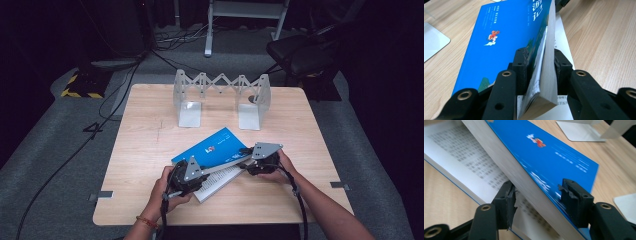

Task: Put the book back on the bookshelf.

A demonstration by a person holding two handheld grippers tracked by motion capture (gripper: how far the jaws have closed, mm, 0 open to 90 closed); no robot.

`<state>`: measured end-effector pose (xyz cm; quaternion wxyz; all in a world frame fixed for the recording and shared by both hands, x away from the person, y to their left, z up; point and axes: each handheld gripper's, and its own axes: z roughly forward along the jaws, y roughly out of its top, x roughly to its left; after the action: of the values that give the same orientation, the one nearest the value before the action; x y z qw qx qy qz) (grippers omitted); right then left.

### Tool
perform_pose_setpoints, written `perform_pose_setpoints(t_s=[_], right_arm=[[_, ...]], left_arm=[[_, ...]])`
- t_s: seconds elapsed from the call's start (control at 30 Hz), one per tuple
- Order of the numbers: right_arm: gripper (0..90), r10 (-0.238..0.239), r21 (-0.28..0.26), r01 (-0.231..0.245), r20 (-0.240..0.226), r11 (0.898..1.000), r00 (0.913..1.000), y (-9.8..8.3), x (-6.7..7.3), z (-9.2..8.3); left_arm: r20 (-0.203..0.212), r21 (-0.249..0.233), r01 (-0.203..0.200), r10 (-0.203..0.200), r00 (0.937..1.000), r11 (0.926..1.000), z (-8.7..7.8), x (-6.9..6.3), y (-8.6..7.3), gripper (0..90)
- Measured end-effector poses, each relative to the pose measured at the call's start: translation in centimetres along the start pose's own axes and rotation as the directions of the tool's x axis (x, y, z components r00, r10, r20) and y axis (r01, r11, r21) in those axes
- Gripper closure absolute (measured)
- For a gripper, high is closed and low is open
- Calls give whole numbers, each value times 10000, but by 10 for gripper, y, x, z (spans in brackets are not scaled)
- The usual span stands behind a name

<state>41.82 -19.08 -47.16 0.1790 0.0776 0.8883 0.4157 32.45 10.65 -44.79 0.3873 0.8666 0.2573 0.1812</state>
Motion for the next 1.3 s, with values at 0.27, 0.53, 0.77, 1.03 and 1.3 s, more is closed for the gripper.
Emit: perform_pose_setpoints(t_s=[0.27, 0.53, 0.77, 1.03, 1.3], right_arm=[[456, 489, -327, -485, 135, 9983, 9987, -13, -11, -1], [557, 300, -639, -304, -80, 9975, 9995, -11, -8, -7], [637, -757, -69, 756, -141, 9971, 9970, 5, 11, -5], [642, -934, 118, 934, -39, 9956, 9956, 10, 15, -5], [652, -1093, 310, 1091, 41, 9935, 9940, 16, 21, -5]], left_arm=[[239, -139, 32, -28, 9997, 9999, -7, 13, -7, 694], [418, -134, 248, -243, 9988, 9996, -15, 29, -15, 672], [-260, 547, 442, -429, 9987, 9975, -25, 24, -20, 564], [-860, 409, 515, -479, 9951, 9978, -28, 5, -4, 464], [-1344, 929, 318, -191, 9907, 9952, -1, -22, 16, 342]])
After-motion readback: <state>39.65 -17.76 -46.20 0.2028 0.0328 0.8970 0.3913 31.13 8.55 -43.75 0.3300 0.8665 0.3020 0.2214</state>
